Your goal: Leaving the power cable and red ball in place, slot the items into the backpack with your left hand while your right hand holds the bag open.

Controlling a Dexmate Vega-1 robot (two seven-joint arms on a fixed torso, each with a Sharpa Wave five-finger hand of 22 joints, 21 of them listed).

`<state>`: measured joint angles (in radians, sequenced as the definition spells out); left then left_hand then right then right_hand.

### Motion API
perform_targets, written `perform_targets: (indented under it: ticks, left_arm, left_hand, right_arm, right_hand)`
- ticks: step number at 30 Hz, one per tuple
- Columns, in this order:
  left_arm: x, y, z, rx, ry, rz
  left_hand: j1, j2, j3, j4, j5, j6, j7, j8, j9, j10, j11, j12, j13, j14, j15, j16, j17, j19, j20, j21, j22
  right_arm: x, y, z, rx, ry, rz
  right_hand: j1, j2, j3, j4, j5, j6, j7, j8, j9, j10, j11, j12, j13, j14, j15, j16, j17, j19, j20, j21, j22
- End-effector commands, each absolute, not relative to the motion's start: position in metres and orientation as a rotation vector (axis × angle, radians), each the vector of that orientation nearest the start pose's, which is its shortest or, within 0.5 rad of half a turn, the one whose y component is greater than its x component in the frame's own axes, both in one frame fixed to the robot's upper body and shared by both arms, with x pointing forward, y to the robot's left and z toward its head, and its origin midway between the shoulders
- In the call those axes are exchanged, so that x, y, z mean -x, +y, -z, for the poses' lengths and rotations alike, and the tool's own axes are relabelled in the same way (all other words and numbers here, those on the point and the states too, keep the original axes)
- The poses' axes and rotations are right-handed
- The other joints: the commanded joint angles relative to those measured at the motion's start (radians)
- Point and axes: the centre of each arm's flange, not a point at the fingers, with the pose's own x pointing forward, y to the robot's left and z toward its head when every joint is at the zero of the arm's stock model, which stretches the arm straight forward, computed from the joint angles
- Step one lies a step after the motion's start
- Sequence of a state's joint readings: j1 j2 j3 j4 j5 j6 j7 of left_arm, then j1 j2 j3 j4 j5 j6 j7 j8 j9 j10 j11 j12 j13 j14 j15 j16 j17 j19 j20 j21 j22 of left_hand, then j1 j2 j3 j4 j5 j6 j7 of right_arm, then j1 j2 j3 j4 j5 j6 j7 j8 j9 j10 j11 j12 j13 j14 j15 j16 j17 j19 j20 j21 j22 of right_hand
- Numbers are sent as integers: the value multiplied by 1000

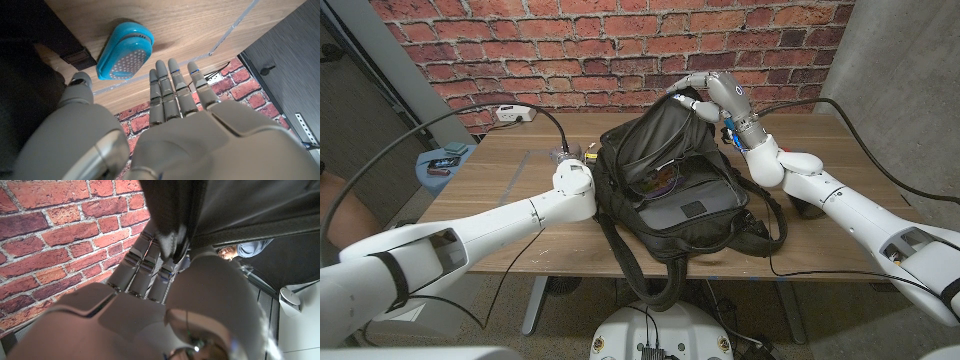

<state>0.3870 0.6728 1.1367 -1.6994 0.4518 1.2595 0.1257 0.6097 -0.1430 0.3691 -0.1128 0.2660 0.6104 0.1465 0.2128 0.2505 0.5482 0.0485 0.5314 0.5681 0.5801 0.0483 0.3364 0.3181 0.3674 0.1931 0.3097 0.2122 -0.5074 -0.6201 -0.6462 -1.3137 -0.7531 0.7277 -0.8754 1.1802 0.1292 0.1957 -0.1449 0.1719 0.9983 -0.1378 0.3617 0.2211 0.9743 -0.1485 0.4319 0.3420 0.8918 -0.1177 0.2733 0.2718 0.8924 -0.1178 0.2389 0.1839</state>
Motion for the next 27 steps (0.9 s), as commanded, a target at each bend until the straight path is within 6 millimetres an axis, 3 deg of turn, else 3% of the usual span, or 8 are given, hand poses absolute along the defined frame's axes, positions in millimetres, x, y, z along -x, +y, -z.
perform_targets:
  ticks: [1,20,27]
  left_arm:
    - [-625,221,-11,-1479,-44,-632]
    - [-632,213,-7,-1497,-36,-635]
    - [-636,210,-5,-1495,-35,-636]
  left_hand:
    - [111,120,-3,4,-5,-11,2,-6,0,-7,9,-6,7,-3,14,-4,6,-5,9,-7,5]
    - [96,123,4,-1,-12,-64,19,-17,-9,-63,45,-49,0,-38,34,-12,10,-18,17,-12,8]
    - [86,120,4,-3,-13,-50,26,-9,-19,-42,66,-63,-20,-26,29,-7,10,-8,14,-7,9]
  right_arm:
    - [-548,-183,-103,930,-1709,66]
    - [-549,-186,-101,912,-1699,62]
    - [-549,-189,-100,908,-1695,64]
  right_hand:
    - [2,8,-7,0,6,9,-4,6,5,12,-2,0,4,11,-123,-2,5,3,-78,1,2]
    - [3,9,-10,0,6,9,-4,4,5,13,-2,-2,5,15,-123,-4,7,-2,-76,-1,2]
    - [4,8,-12,0,6,10,-3,4,5,15,-2,-2,6,16,-123,-4,8,-1,-77,0,2]
